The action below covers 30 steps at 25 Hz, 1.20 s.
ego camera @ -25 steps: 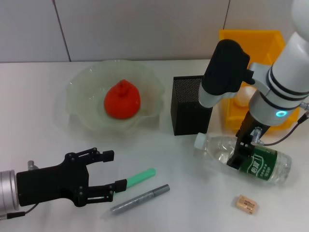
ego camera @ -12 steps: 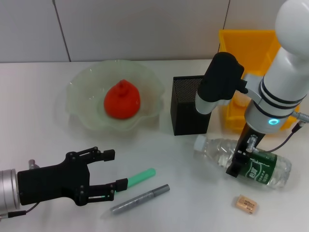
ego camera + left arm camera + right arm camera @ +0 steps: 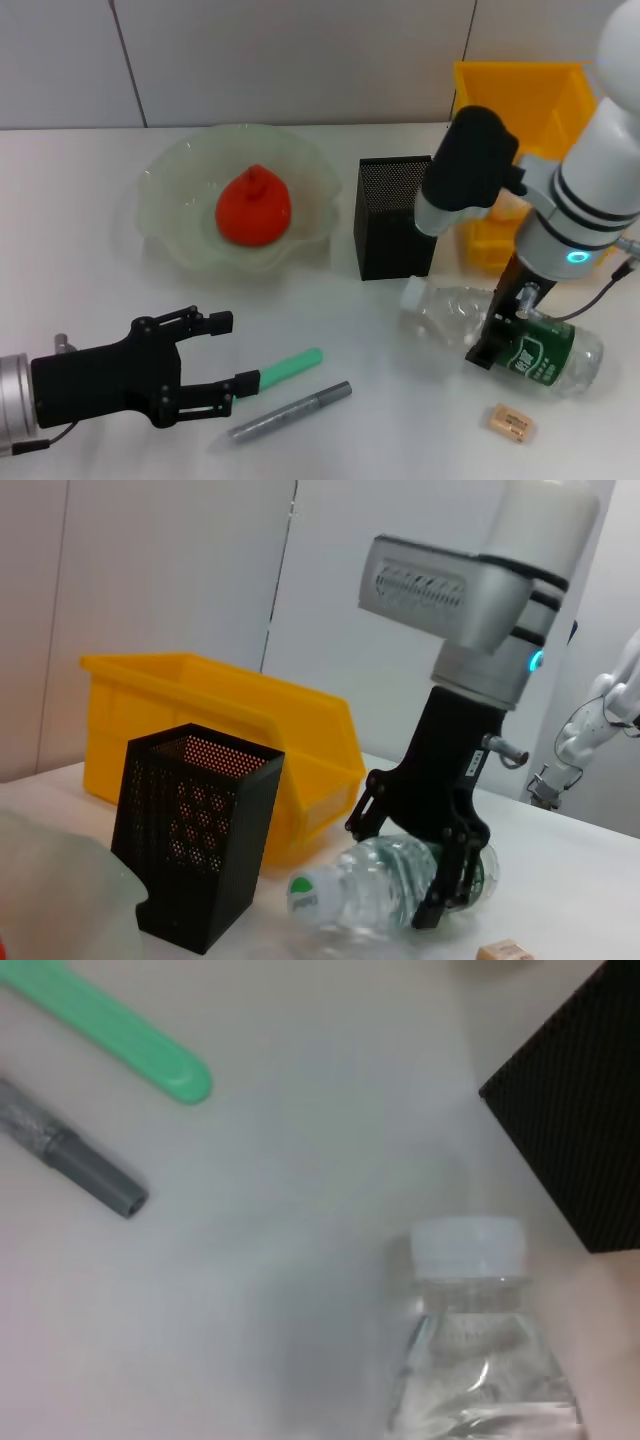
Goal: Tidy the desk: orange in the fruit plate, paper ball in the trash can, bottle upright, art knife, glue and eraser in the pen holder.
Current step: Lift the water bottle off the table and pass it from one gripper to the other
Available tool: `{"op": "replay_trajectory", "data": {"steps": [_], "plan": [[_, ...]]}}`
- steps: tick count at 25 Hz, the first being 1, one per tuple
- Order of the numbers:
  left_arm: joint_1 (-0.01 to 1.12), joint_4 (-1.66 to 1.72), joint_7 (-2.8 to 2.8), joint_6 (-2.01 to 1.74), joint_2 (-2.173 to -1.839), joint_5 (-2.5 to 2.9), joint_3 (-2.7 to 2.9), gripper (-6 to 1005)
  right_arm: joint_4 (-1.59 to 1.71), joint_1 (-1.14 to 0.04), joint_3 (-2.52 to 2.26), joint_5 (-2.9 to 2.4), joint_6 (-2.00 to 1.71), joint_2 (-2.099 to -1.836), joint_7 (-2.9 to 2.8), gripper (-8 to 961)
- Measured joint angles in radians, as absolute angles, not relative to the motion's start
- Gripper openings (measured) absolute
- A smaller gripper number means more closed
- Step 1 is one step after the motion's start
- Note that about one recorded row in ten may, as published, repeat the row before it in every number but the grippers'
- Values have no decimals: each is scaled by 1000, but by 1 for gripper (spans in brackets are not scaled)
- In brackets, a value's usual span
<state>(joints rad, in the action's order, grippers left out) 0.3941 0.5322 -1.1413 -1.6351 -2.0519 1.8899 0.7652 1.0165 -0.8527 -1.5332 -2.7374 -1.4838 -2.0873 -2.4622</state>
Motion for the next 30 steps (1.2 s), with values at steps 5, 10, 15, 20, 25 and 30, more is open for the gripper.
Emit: {"op": "replay_trajectory", "data": {"steps": [5,10,15,20,25,30], "plan": [[389,532,-1146,-1635,-2047,1885,759,846,1301,-712,-1518,-2694,-1564,-2082,-2430,800],[392,532,-1155,-1635,-2045,1878,741,846,1550,-537,-1473,-2609,-1590,-2083,-2359,798],[400,532,-1171,-1635,-2045,1877,703,846,1645,-381,-1403,-2447,-1540,-2085,-2238,792],[411,538,-1219,-1634,-2044,1876,665,846,1643,-293,-1305,-2204,-1534,-2085,-2053,791],[438,547,-1287,-1655,-2036,1876,658,847,1561,-266,-1275,-2032,-1523,-2084,-1898,791],[460,566,-1310,-1724,-2032,1872,658,847,1419,-305,-1284,-1927,-1486,-2085,-1797,791]]}}
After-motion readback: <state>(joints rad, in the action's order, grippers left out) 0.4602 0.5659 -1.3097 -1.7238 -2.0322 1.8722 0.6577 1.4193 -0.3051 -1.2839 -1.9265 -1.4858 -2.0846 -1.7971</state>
